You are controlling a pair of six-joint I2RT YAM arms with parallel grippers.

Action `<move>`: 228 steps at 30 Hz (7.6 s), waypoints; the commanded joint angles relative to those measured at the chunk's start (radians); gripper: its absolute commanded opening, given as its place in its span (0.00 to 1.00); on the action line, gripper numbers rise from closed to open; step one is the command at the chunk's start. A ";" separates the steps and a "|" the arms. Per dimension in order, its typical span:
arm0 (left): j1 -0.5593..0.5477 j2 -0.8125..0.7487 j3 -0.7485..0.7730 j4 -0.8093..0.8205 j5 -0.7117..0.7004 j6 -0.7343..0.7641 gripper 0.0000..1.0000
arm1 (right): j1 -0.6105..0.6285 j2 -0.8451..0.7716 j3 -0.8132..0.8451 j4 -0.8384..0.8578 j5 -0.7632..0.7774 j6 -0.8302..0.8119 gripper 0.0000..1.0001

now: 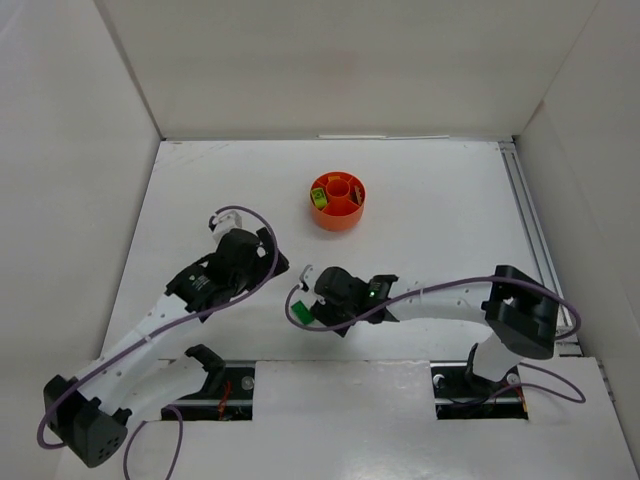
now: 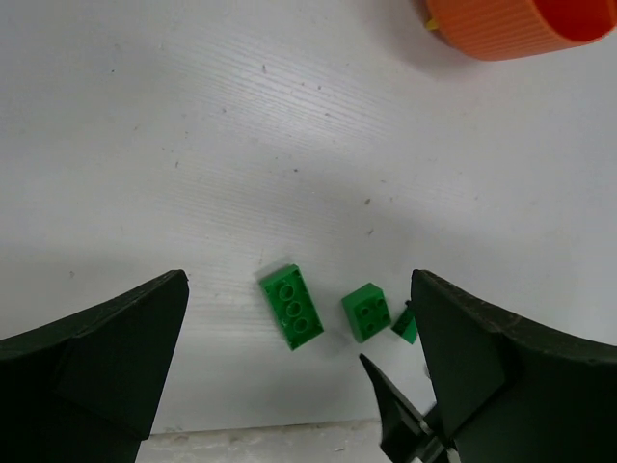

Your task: Sort the legos into containers by color

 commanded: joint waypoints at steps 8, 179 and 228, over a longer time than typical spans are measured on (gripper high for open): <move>0.001 -0.087 -0.036 -0.022 -0.008 -0.069 1.00 | 0.017 0.098 0.098 0.044 0.077 0.077 0.63; -0.266 1.189 1.105 -0.080 -1.008 -0.321 0.41 | -0.692 -0.652 -0.161 0.201 0.366 0.124 0.68; 0.082 -0.086 0.062 -0.026 -0.135 -0.077 1.00 | -0.228 0.383 0.557 -0.157 0.248 0.830 0.67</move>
